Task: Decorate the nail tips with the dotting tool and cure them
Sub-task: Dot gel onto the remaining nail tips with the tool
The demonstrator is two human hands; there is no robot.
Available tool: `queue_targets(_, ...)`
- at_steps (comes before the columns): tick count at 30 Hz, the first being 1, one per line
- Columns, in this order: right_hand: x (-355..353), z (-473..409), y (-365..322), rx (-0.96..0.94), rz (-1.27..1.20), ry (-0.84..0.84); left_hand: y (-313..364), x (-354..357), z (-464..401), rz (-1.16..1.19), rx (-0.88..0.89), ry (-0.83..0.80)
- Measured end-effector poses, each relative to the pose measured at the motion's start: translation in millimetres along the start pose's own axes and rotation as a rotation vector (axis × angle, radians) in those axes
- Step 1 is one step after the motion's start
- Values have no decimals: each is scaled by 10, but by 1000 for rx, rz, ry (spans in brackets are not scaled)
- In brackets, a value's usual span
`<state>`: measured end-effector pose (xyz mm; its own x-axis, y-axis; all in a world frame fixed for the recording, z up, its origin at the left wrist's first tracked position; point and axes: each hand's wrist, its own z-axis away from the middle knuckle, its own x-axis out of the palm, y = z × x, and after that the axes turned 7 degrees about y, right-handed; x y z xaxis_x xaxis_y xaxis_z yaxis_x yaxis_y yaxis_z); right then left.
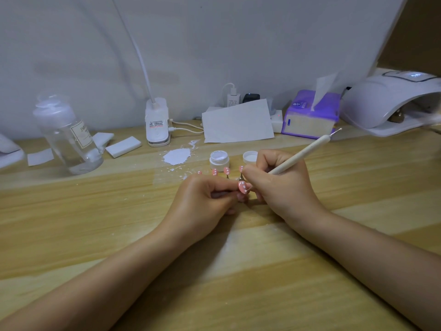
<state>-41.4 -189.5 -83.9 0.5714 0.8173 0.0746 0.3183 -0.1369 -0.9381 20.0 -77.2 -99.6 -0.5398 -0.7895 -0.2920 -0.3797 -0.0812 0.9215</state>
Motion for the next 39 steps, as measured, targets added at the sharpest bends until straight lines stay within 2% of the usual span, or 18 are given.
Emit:
queue_targets(6,-3,-10,17,26,-27,14,3,-2,-3,-16,3,-1)
queue_targets(13,-45,-102,43,99,-188,187,21,-8,3,101,-67,-4)
queue_targets(21,-107,-61,58,8,-102,23,59,-17,21,168,-87,-7)
queue_targets(39,-90,-55,121,38,-133,11,66,-19,18,167,-55,-17)
